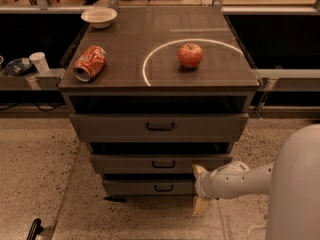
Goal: Close middle drawer
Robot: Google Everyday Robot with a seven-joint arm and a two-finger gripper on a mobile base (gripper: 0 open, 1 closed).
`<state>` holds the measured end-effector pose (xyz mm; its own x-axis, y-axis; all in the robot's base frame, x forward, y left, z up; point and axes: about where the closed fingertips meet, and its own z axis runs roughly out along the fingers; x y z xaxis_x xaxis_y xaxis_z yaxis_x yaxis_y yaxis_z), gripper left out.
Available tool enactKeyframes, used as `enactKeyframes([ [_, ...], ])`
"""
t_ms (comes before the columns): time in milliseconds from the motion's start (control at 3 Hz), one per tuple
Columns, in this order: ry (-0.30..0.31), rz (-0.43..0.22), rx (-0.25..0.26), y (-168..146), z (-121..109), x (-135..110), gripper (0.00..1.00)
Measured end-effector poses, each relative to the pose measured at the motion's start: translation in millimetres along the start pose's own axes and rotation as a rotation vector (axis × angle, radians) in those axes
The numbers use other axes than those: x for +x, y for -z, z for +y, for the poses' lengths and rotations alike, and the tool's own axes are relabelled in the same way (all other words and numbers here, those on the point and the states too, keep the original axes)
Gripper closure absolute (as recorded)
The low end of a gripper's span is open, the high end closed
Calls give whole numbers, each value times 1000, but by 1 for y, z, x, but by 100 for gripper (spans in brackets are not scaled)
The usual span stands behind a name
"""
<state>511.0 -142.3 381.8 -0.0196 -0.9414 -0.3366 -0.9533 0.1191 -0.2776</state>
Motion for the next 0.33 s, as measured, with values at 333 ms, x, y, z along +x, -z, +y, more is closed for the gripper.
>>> enactKeyframes([
  [333,0,0,0,0,0,0,0],
])
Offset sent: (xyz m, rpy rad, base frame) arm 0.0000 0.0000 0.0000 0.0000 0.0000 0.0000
